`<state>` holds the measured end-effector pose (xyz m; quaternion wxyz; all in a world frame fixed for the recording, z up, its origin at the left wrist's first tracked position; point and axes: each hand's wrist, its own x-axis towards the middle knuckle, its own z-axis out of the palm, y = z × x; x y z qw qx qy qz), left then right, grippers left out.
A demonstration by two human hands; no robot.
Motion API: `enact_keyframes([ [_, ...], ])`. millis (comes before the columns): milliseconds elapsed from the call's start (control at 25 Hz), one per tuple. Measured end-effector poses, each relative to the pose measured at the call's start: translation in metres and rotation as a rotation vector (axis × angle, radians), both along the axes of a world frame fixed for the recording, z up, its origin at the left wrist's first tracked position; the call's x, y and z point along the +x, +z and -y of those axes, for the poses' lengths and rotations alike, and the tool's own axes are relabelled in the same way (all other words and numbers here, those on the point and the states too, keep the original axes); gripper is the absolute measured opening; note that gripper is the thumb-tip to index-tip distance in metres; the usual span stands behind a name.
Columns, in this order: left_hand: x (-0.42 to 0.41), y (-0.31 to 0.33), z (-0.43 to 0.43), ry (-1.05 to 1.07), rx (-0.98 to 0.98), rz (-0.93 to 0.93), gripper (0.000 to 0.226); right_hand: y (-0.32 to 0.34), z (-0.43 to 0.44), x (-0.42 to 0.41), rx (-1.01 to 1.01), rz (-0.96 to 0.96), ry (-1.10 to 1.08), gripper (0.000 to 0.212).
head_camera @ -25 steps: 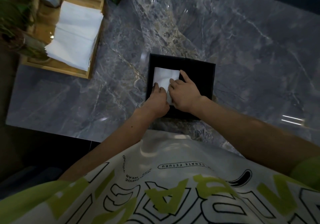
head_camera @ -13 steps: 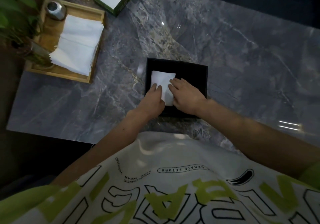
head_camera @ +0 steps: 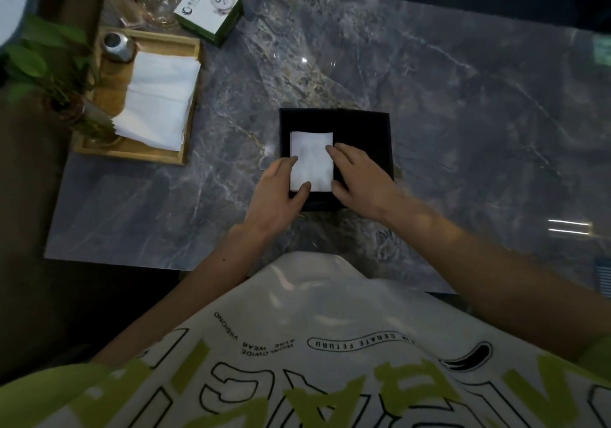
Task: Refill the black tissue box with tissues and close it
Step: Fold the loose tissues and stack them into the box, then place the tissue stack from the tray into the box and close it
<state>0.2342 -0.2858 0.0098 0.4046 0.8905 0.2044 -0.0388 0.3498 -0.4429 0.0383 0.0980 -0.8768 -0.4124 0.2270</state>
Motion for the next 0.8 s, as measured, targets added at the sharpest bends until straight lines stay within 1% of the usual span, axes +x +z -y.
enact_keyframes([
  [240,-0.012,0.019,0.011,0.121,0.081,0.078,0.056,0.006,0.006,0.003,0.096,-0.006,0.018,0.067],
  [400,-0.021,0.032,0.010,0.209,0.130,0.036,0.058,0.011,-0.003,0.006,0.203,-0.035,0.055,0.067],
  [600,-0.040,0.047,-0.001,0.338,0.224,0.026,0.062,0.014,-0.033,-0.001,0.277,-0.126,0.107,0.067],
  [800,-0.058,0.059,-0.036,0.445,0.239,0.023,0.060,0.019,-0.079,-0.015,0.340,-0.137,0.172,0.067],
])
